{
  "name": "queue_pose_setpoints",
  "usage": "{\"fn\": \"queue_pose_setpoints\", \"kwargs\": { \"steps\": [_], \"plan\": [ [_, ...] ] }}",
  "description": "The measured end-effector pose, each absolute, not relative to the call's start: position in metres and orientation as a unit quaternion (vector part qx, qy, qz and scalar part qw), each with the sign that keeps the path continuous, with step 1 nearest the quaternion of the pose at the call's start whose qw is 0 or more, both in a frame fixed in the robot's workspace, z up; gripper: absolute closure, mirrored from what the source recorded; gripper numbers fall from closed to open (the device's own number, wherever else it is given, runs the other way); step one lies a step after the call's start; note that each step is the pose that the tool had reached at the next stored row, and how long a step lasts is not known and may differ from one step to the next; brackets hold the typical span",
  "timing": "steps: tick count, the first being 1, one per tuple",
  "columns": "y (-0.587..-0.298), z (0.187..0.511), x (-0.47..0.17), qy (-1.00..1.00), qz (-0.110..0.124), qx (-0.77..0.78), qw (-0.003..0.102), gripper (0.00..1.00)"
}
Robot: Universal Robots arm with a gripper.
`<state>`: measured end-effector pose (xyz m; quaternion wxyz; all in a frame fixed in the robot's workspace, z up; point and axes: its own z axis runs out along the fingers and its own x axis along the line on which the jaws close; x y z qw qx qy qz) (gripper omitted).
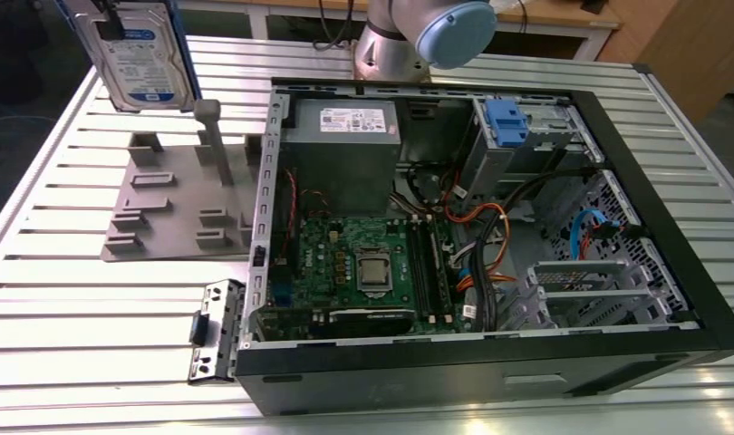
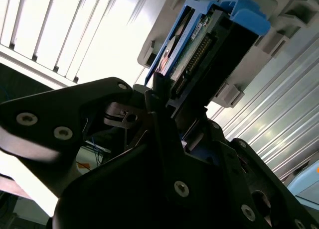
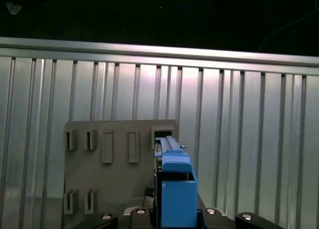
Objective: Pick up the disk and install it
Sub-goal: 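Pick up the disk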
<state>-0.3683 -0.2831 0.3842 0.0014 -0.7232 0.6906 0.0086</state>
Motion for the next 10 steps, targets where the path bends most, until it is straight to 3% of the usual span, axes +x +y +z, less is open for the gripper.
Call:
{"fn": "queue_pose_setpoints", "kwargs": {
  "steps": [10],
  "plan": [
    [-0.2831, 0.3913, -0.3683, 0.691, 0.009, -0.723, 0.001, 0.64]
  ]
}}
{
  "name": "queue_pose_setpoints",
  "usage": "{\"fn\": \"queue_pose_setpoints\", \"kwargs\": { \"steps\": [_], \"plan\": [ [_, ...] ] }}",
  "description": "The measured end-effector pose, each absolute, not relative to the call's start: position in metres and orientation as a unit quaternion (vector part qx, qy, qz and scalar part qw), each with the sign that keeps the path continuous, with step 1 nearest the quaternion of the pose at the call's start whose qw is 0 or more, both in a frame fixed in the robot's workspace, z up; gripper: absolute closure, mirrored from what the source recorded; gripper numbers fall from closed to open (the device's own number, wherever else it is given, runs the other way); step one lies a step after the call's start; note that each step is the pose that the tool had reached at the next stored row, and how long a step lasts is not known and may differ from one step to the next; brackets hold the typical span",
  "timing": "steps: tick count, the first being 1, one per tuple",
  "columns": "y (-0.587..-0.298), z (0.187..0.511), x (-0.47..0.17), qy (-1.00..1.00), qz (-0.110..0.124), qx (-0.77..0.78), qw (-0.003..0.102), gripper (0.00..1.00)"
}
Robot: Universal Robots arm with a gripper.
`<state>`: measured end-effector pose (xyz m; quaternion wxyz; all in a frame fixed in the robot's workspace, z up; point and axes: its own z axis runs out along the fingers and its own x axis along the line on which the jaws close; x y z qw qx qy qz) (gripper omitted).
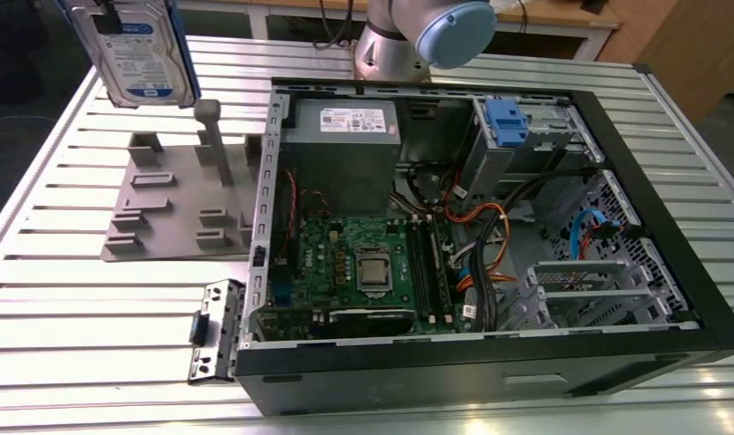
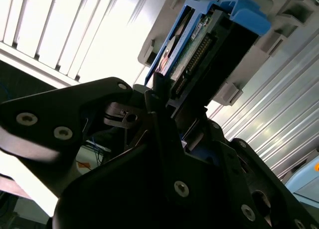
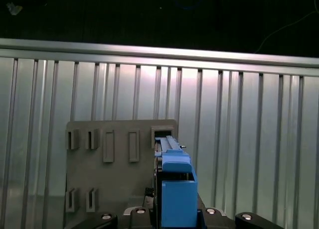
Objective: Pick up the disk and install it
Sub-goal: 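Pick up the disk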
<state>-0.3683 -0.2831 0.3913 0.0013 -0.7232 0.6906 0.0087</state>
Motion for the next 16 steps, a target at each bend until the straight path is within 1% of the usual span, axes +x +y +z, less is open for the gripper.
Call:
{"fn": "queue_pose_setpoints", "kwargs": {
  "steps": [16],
  "plan": [
    [-0.283, 0.403, -0.368, 0.691, 0.009, -0.723, 0.001, 0.64]
  ]
}}
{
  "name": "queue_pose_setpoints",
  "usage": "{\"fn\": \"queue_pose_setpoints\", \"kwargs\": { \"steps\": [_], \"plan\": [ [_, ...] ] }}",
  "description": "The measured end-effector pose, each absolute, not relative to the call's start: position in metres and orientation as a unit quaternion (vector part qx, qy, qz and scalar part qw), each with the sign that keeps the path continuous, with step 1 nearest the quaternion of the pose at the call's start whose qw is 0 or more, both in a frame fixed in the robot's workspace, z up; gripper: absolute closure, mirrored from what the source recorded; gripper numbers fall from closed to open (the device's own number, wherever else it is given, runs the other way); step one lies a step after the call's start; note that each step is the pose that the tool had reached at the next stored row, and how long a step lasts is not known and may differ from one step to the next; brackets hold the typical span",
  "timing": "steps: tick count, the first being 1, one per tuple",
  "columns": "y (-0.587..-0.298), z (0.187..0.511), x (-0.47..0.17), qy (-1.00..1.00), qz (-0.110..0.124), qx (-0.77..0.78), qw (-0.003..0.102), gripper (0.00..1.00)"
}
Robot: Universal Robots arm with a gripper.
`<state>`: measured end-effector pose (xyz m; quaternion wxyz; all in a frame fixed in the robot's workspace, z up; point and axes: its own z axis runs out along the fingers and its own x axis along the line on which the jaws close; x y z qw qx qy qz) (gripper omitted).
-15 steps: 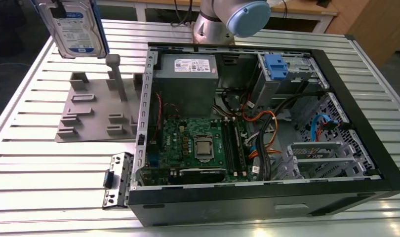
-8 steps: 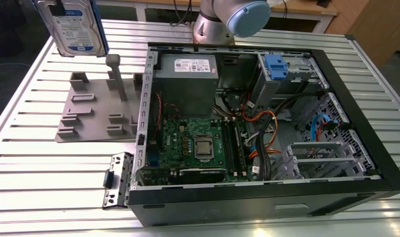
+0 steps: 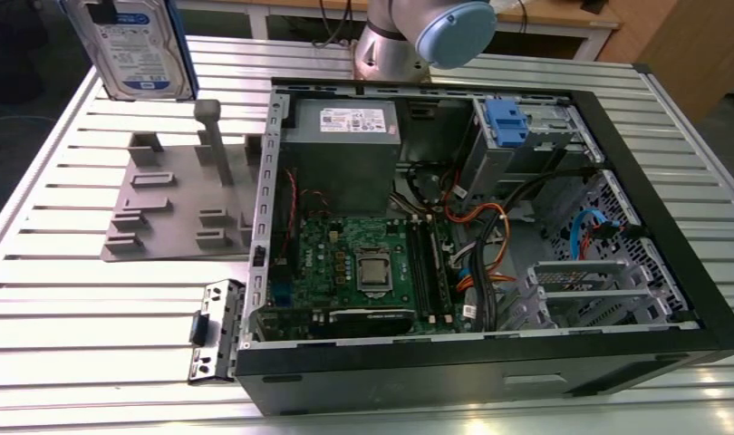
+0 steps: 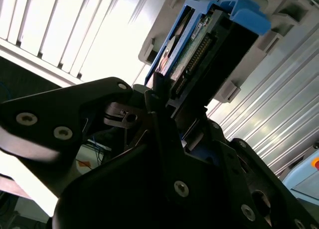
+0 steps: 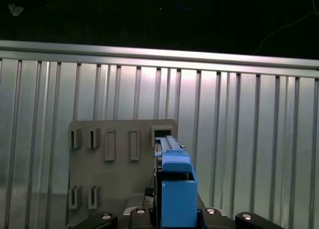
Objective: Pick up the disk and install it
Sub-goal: 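Pick up the disk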
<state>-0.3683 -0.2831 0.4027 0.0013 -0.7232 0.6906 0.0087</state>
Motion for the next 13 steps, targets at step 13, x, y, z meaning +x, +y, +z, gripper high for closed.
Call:
{"fn": "queue_pose_setpoints", "kwargs": {
  "steps": [13],
  "plan": [
    [-0.283, 0.414, -0.368, 0.691, 0.009, -0.723, 0.001, 0.64]
  ]
}}
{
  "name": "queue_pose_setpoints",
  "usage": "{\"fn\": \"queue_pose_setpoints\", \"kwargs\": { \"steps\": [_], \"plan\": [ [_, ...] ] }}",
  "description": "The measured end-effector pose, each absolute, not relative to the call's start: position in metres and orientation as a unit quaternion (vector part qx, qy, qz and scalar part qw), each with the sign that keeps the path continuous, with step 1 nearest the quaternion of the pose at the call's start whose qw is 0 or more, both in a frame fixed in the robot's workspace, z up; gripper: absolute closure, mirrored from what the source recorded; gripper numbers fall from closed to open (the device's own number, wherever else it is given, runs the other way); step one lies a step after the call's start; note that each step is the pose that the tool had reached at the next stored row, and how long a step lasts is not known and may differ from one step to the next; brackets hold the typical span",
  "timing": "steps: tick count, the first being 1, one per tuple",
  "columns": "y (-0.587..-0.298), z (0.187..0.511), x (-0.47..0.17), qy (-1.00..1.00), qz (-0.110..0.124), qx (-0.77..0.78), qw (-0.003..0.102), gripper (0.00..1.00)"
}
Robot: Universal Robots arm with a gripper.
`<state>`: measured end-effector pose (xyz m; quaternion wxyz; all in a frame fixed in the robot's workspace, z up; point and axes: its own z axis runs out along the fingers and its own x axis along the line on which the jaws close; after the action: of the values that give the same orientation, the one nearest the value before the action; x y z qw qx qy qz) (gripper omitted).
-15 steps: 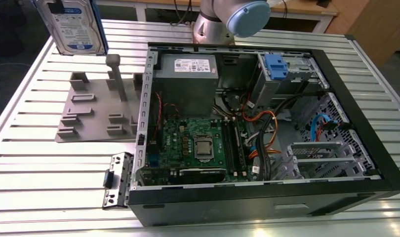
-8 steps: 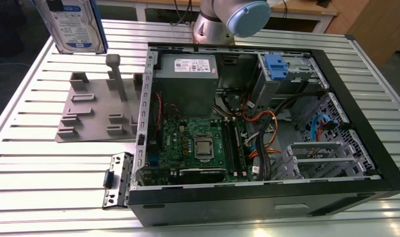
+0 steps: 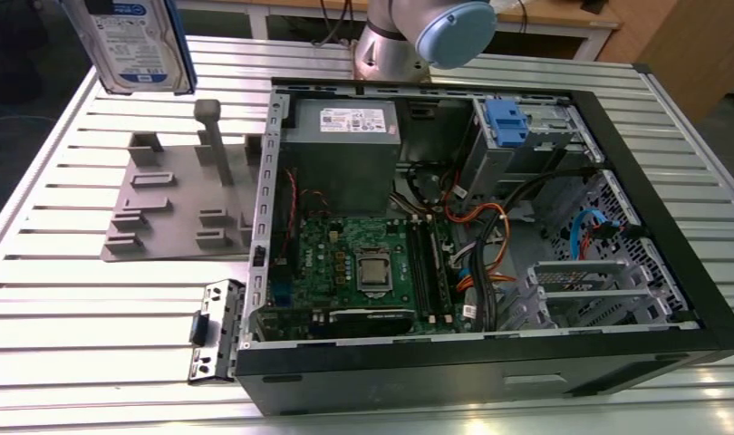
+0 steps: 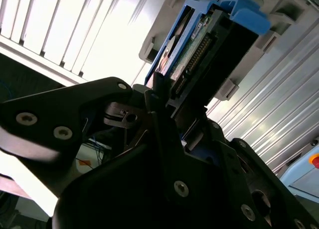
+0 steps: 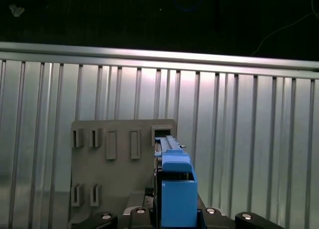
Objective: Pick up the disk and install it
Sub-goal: 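Pick up the disk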
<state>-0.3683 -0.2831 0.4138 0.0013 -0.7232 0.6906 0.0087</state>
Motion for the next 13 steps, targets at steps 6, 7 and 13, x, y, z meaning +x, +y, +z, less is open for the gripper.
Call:
{"fn": "queue_pose_setpoints", "kwargs": {
  "steps": [6, 7, 13],
  "plan": [
    [-0.283, 0.426, -0.368, 0.691, 0.009, -0.723, 0.001, 0.64],
    [-0.283, 0.427, -0.368, 0.691, 0.009, -0.723, 0.001, 0.64],
    [-0.283, 0.441, -0.368, 0.691, 0.009, -0.723, 0.001, 0.64]
  ]
}}
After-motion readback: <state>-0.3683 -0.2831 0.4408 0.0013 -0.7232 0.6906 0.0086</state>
